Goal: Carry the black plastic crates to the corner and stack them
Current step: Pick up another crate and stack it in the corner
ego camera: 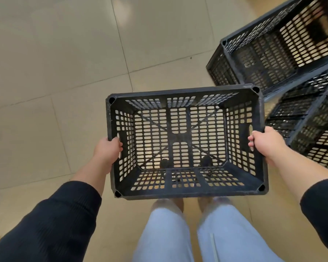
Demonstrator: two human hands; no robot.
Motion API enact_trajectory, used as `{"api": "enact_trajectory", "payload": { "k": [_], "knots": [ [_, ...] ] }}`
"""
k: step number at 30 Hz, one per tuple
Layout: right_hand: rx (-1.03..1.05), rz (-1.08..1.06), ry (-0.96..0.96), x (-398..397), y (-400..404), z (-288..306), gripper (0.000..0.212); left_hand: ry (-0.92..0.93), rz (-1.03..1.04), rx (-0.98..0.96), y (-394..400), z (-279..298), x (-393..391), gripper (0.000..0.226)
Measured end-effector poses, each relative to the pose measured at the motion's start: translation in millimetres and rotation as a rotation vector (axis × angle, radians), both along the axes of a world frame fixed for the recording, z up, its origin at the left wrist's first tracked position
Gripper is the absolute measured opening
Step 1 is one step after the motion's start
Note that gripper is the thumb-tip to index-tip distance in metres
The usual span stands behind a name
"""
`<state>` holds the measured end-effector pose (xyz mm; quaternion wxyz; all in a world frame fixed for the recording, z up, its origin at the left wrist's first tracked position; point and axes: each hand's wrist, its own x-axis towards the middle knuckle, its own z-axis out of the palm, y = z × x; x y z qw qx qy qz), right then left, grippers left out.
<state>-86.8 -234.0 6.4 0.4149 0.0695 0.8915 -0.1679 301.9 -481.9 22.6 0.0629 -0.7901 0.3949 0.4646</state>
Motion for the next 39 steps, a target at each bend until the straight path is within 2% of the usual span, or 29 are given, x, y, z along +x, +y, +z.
{"api": "enact_trajectory", "payload": {
  "k": [7,10,14,20,23,28,31,35,39],
  "knots": [
    [-0.006,0.124,0.071,13.6,-1.1,161.0,0.036,0.019,0.000,-0.008,36.0,139.7,27.9,0.033],
    [-0.017,0.164,0.103,17.4,-5.3,213.1,0.034,0.055,0.036,-0.020,44.0,182.4,42.2,0.034],
    [-0.042,0.218,0.149,20.7,-14.4,264.3,0.036,0.129,0.185,-0.037,55.8,231.1,53.7,0.031],
    [-0.084,0.315,0.182,19.3,-30.8,307.1,0.044,0.223,0.316,-0.101,85.8,276.7,75.8,0.031],
    [-0.119,0.368,0.144,18.7,-44.0,321.9,0.047,0.210,0.382,-0.157,110.1,294.6,81.5,0.030],
    [-0.174,0.526,0.095,24.0,-70.4,343.5,0.031,0.140,0.506,-0.255,160.8,321.5,97.7,0.031],
    [-0.198,0.676,0.089,26.9,-86.7,338.8,0.036,0.107,0.636,-0.294,204.2,337.6,114.3,0.031],
    [-0.233,0.886,0.071,75.6,-101.9,369.1,0.034,0.057,0.808,-0.331,269.1,356.6,139.7,0.033],
    [-0.275,1.042,0.035,133.4,-111.3,374.3,0.039,0.036,0.969,-0.376,338.3,372.1,174.2,0.033]
  ]
}}
